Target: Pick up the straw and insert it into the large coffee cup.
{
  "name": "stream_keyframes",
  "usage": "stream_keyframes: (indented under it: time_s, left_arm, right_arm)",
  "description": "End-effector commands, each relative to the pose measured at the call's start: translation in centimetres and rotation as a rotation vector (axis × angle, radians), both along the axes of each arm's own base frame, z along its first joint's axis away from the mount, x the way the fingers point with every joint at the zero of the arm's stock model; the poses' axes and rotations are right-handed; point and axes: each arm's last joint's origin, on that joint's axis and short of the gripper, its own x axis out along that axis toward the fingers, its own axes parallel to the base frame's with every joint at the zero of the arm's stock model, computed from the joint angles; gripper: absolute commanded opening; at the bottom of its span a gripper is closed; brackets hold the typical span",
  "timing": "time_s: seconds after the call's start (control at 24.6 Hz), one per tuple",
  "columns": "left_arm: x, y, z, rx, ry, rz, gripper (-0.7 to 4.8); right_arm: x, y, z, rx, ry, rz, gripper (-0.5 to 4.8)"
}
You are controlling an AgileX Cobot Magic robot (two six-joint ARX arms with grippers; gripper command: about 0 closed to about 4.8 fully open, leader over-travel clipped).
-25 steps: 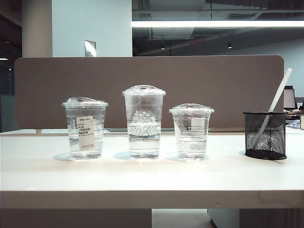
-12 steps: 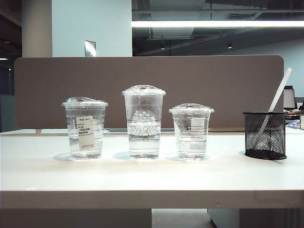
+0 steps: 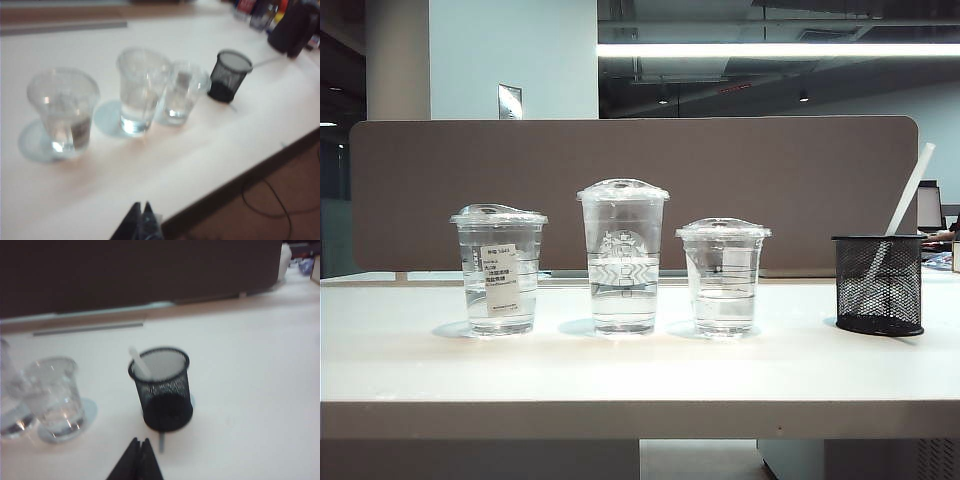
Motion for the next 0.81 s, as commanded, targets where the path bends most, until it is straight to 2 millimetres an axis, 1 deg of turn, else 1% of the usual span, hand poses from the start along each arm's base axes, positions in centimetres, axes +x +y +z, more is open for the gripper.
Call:
stream_keyframes:
  time_s: [0.04,0.08,0.12,0.2,0.28,0.37,0.45,0.49,0.73,0.77,0.81]
  left_arm:
    - [0.2,-0.1,0.9,-0.026,-0.085,-0.008,-0.04]
    - [0.2,-0.1,0.9,-0.023,-0.096,-0.006,-0.04]
    - [0.2,0.0,0.9,-0.018,-0.097,0.009,-0.04]
    - [0.2,0.0,0.8,-0.016,-0.088,0.007,-0.04]
    - [0.2,0.0,0.8,-0.015,-0.085,0.005,-0.04]
    - [0.2,0.0,0.8,-0.016,-0.086,0.004,-0.04]
    - [0.2,0.0,0.8,-0.016,-0.085,0.005,-0.04]
    - [0.2,0.0,0.8,-0.016,-0.085,0.005,-0.04]
    - [0.2,0.0,0.6,-0.010,-0.066,0.005,-0.04]
    - [0.2,0.0,0.6,-0.009,-0.062,0.005,-0.04]
    - [0.1,0.0,0.5,-0.005,-0.055,0.003,-0.04]
  right_arm:
    - [0.1,0.0,2.0,-0.002,0.013,0.005,-0.05]
    - [0.3,0.1,2.5,-0.004,0.033,0.018,-0.05]
    - [0.7,0.1,3.5,-0.016,0.071,0.023,-0.05]
    - [1.4,0.2,4.7,-0.087,0.105,0.039,-0.04]
    - [2.3,0.3,5.9,-0.182,0.130,0.060,0.07]
    - [3.2,0.3,7.1,-0.231,0.145,0.077,0.47]
    - [4.0,0.4,7.8,-0.233,0.144,0.076,0.85]
    - [5.0,0.4,7.9,-0.232,0.133,0.074,1.18]
    - [7.7,0.6,7.0,-0.233,0.168,0.079,1.19]
    - [8.1,0.6,6.9,-0.234,0.171,0.079,1.25]
    - [9.0,0.7,6.6,-0.233,0.175,0.078,1.46]
